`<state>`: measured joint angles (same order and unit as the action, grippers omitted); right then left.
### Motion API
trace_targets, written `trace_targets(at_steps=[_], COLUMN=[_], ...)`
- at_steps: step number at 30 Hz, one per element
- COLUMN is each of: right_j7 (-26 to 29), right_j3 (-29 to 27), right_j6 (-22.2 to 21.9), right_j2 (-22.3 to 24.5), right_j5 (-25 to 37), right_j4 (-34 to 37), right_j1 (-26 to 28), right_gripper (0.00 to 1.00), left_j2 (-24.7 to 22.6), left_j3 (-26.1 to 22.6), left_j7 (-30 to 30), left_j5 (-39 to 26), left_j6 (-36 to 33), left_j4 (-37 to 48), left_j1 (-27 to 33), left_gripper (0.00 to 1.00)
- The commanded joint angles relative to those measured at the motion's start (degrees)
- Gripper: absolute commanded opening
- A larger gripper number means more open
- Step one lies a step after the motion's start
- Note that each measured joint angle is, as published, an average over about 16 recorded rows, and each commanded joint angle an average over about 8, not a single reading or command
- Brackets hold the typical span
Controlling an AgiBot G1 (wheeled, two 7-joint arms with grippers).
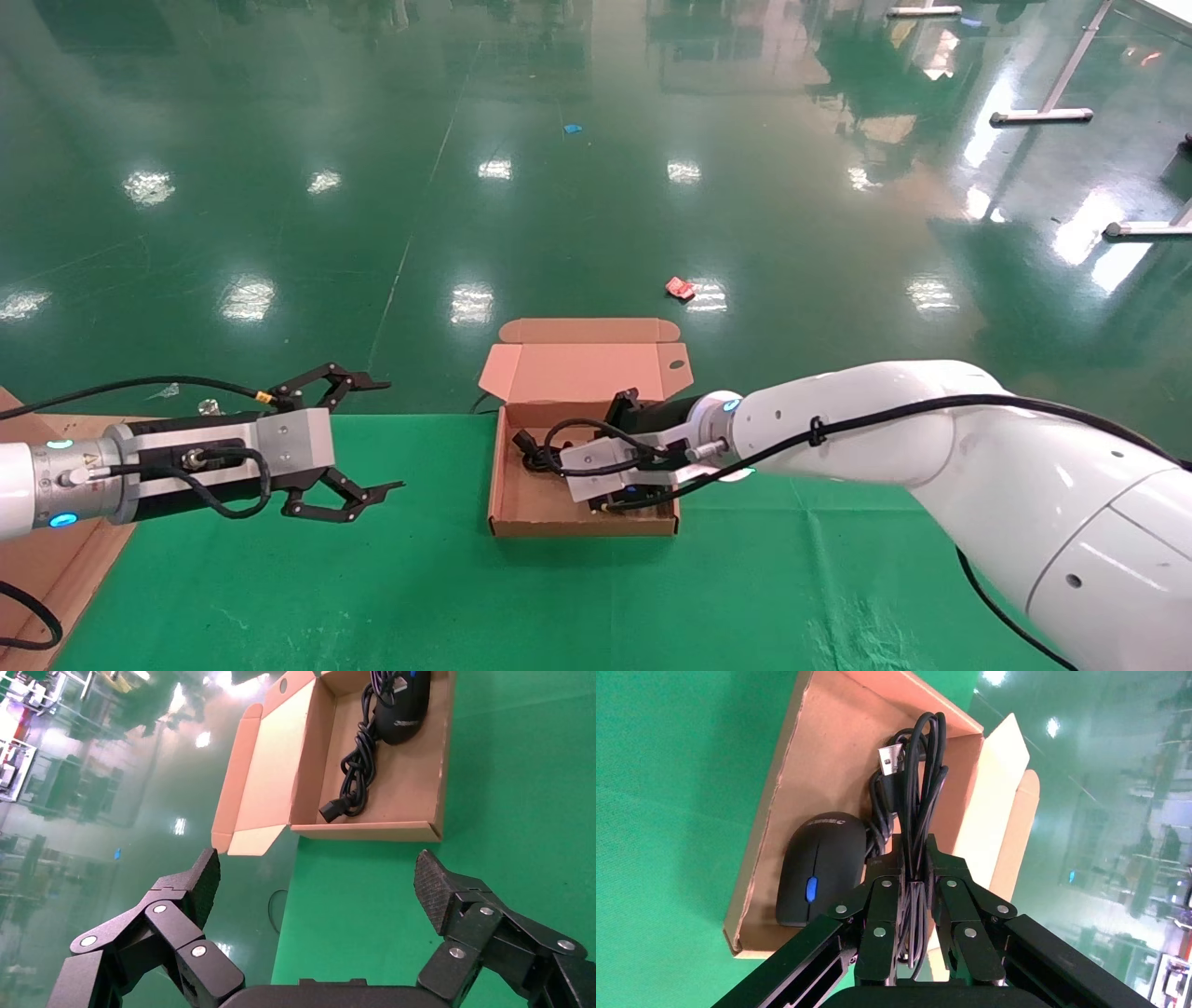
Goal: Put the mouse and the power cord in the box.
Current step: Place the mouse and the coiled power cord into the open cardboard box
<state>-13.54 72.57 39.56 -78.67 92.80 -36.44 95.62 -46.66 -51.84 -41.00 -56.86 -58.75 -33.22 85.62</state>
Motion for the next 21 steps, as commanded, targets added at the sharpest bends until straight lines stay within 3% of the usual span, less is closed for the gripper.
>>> trace_targets(at_steps=[1, 21], right_j7=[0.02, 0.55], right_j3=[1.07, -1.53], right_j6=[-0.86, 1.4], right_j2=[0.0, 1.01], right_j5=[-0.21, -1.06], right_j4=[0.24, -0.76], right_j1=[-0.42, -0.58], right_gripper=[1.0, 1.0], left_j2=[0.27, -0.06], left_j3=[0.11, 0.54], left_j7=[-0.02, 0.81], left_j5=[0.14, 0.2], left_j6=[-0.14, -0.3], left_j4=[-0.03, -0.63], left_j1=[-0.11, -0.35], left_gripper=[1.0, 1.0])
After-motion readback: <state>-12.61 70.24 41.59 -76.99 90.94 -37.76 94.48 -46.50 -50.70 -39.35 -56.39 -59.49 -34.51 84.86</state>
